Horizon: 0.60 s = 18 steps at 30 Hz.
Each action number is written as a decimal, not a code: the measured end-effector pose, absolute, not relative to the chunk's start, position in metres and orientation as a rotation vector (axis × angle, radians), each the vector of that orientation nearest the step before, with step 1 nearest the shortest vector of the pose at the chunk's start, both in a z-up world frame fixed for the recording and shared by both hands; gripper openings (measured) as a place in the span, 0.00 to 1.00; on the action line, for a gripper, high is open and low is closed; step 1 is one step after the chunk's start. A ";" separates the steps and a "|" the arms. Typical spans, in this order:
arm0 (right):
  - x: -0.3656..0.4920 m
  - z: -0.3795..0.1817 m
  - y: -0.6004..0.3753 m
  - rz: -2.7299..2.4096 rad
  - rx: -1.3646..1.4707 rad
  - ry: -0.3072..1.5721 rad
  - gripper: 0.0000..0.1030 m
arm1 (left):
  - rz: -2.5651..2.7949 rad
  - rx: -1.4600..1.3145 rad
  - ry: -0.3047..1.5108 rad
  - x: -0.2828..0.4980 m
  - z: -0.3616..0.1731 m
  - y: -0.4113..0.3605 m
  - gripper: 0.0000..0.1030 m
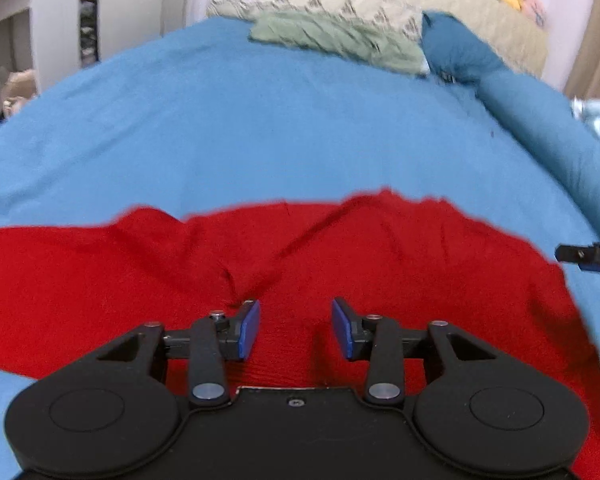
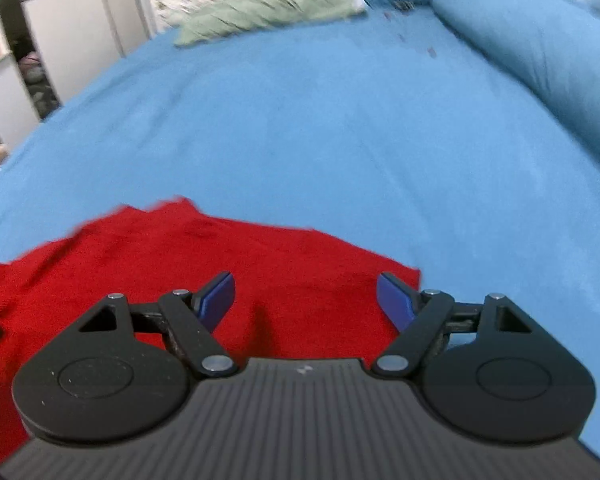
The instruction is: Fold small clothes
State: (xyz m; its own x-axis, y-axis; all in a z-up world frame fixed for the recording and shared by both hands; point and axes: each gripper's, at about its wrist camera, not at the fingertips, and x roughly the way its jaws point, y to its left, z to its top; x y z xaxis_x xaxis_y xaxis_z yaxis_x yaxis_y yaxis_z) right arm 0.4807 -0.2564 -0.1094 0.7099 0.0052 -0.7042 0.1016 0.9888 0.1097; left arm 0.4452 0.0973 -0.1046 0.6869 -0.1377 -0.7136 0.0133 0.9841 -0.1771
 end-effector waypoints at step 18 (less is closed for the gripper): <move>0.417 -0.037 -0.054 -0.013 0.260 0.879 1.00 | 0.331 -0.583 0.716 0.357 -0.061 0.369 0.97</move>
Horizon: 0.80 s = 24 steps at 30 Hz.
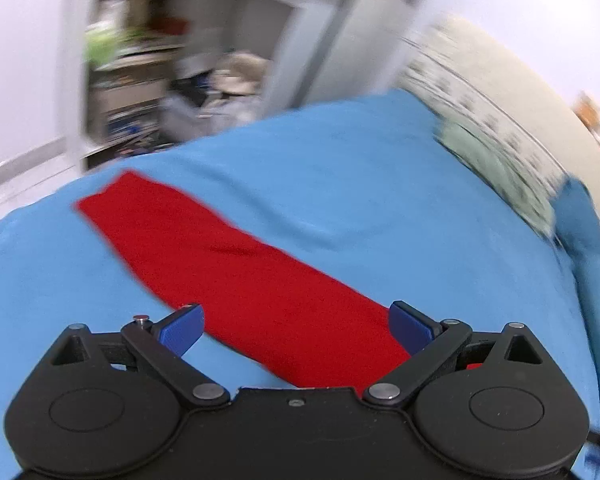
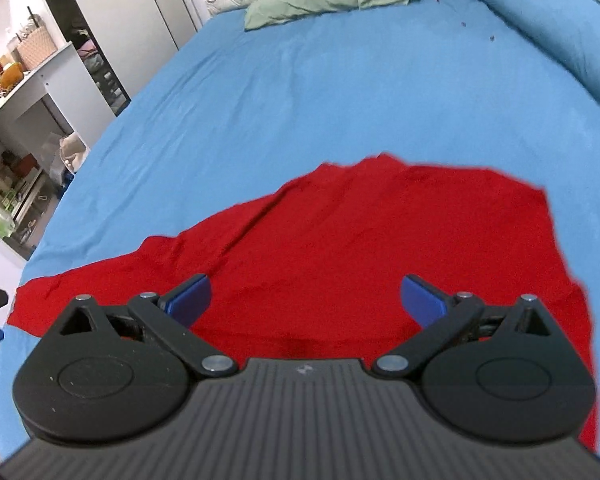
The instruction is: Fold small clothes
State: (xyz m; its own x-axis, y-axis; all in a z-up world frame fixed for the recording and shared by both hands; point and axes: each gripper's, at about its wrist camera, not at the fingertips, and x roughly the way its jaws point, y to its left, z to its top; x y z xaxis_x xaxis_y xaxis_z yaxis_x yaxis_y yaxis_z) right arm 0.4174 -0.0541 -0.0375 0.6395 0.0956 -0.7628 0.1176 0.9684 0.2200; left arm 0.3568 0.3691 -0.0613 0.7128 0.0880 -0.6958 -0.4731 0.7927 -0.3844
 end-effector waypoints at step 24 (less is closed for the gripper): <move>0.404 -0.101 0.012 -0.069 0.249 0.873 1.00 | 0.510 -0.552 0.685 0.395 -0.132 0.477 0.04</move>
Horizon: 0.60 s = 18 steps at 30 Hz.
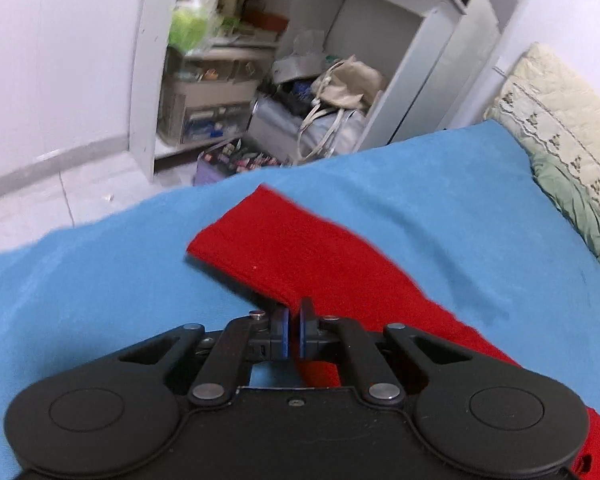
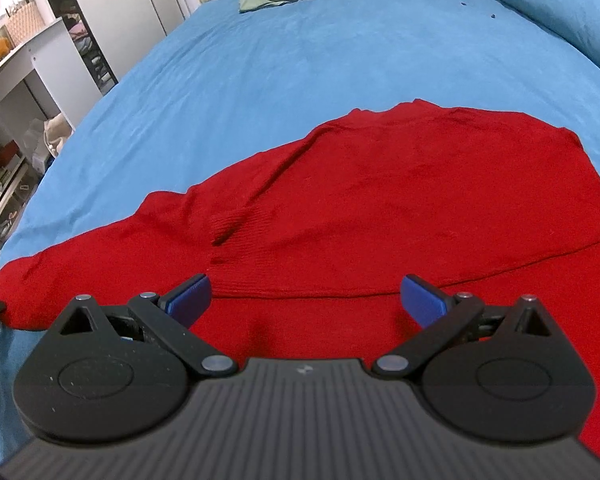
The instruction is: Fold small clothes
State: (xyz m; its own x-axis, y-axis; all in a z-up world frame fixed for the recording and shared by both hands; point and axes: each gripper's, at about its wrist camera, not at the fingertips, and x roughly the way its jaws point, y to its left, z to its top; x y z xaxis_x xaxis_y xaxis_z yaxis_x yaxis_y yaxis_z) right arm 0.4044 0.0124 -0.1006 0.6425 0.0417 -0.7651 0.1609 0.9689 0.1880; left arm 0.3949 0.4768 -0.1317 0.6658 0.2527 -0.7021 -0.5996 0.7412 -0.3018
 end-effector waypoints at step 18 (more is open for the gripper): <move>0.381 -0.035 -0.169 -0.130 0.325 0.738 1.00 | -0.226 -0.159 0.563 0.468 -0.002 0.078 0.04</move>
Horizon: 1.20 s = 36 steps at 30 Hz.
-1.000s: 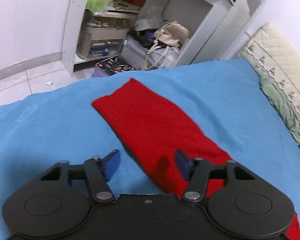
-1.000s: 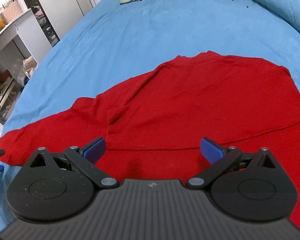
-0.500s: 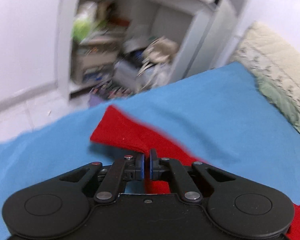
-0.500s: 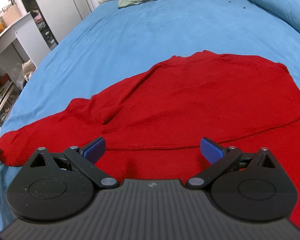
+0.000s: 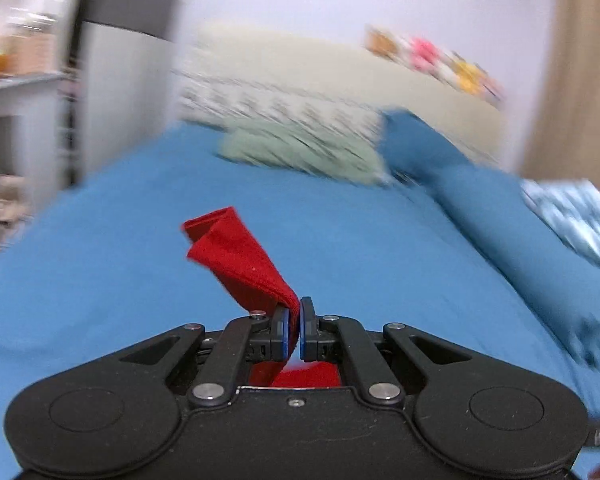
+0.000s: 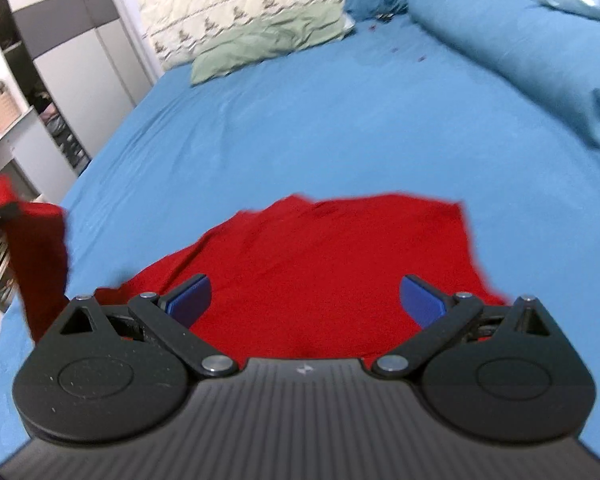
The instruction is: Fold small clothes
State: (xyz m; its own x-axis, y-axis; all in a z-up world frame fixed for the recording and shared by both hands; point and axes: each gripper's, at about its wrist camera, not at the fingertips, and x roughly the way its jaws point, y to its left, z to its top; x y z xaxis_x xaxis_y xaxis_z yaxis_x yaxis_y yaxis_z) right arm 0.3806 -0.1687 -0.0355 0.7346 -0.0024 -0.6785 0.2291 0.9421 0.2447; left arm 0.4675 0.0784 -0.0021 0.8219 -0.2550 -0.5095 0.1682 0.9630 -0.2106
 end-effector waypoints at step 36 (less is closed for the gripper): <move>0.451 -0.148 -0.162 -0.087 0.358 0.909 0.52 | 0.037 0.032 0.867 0.402 -0.141 0.131 0.69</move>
State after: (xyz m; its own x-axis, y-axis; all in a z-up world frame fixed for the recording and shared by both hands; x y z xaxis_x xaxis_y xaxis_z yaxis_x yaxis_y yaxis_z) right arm 0.4509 -0.1621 -0.1482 0.6153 0.0764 -0.7846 0.2237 0.9374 0.2668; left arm 0.4021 0.1315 -0.1413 0.6466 0.0458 -0.7615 -0.0196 0.9989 0.0434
